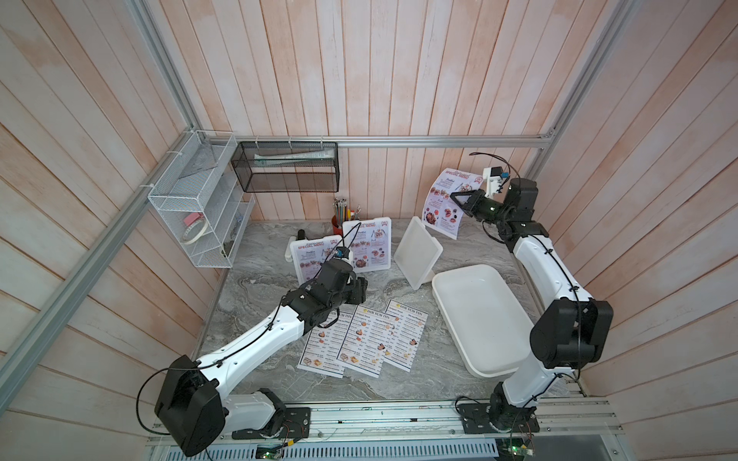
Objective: Replace the menus in the menu holders
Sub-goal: Insert the menu into the menu holder.
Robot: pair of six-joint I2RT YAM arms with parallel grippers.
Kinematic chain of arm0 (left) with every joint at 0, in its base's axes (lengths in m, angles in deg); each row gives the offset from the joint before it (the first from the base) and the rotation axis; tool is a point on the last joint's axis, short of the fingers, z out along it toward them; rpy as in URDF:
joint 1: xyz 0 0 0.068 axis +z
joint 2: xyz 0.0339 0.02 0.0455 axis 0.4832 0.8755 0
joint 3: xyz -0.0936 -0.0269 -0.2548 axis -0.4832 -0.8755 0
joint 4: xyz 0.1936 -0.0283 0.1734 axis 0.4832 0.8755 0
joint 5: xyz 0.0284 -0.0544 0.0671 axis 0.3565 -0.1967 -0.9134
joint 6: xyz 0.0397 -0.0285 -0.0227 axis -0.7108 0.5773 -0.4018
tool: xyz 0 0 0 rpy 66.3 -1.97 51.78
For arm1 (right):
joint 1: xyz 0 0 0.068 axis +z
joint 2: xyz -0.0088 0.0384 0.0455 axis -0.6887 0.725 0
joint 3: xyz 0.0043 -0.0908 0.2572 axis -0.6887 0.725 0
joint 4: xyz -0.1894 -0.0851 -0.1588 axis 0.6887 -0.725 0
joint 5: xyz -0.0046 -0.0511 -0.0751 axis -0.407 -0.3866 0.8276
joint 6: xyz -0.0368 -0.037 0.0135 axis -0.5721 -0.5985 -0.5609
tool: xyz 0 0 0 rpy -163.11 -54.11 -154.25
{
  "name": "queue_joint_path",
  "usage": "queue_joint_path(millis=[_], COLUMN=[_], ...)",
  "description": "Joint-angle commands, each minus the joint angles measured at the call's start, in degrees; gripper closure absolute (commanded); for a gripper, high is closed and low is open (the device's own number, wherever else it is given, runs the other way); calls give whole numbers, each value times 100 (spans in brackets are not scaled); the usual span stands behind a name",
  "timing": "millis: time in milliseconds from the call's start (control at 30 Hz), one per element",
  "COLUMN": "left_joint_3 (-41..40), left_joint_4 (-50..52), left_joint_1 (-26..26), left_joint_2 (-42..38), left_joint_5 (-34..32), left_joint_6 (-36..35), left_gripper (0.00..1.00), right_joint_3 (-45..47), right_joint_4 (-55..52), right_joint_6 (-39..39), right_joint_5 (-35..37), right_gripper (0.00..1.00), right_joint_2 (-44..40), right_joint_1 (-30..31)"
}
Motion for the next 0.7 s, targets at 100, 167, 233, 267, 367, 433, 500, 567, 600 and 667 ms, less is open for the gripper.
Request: queue_joint_path(millis=[100,167,233,267,367,433,500,567,600,667], left_joint_3=[36,42,33,33,47,68,65,64,60,47], left_joint_4=[71,82,84,85,73,90,87,93,91,100], left_joint_1=[-16,-13,-13,-15,-13,-14,-19,-28,-30,-26], left_joint_2=[-151,-160,-160,-151,-135,-120,-131,-141,-140,-139], left_joint_5=[-92,-92,-95,-95,-86,-86,-86,-86,-86,-94], left_joint_6=[-37,-28,-15,-19,-15,-28,-34,-24,-23,-21], left_gripper=[33,33,33,33,33,33,33,33,33,33], right_joint_3=[7,8,20,21,20,4,-14,-37,-59,-59], right_joint_4=[-27,-32,-33,-36,-32,-36,-35,-28,-26,19], right_joint_6=[-105,-116,-114,-114,-115,-114,-105,-105,-100,-73], right_joint_5=[-2,-13,-3,-4,7,21,23,6,1,-47], right_gripper=[100,100,100,100,100,100,100,100,100,100], right_joint_2=[78,93,108,115,122,122,114,102,95,76], right_joint_1=[-32,-32,-29,-27,-31,-31,-26,-31,-28,-31])
